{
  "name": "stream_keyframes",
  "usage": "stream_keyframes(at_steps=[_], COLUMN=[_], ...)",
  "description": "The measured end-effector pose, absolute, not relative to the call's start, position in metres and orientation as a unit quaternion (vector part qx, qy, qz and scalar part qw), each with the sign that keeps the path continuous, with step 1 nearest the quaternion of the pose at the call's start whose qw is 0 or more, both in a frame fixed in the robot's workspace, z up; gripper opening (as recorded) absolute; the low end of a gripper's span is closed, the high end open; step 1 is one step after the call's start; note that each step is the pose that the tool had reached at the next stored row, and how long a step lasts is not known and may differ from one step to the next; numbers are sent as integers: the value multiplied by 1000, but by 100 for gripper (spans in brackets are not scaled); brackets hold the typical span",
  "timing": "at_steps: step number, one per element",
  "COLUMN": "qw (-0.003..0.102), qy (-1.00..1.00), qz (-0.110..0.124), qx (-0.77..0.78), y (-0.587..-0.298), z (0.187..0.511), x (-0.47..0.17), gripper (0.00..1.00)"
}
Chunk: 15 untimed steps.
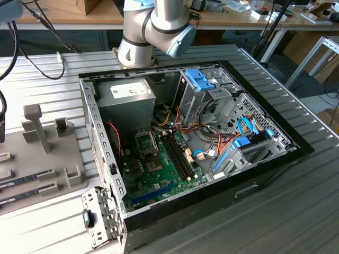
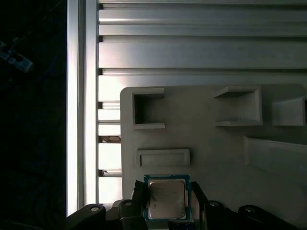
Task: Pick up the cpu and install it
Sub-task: 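Pick up the cpu and move it towards the insertion slot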
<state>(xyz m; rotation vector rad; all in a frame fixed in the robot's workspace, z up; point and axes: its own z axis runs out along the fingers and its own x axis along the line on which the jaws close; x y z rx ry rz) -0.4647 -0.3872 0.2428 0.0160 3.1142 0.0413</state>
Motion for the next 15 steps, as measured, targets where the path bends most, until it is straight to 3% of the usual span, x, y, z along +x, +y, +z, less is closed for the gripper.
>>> stream_keyframes(at_steps=[15], qw=[14], qy=[1000], qz=[18], qx=[5], y=[-387], z=[251], x=[-465], gripper=[47])
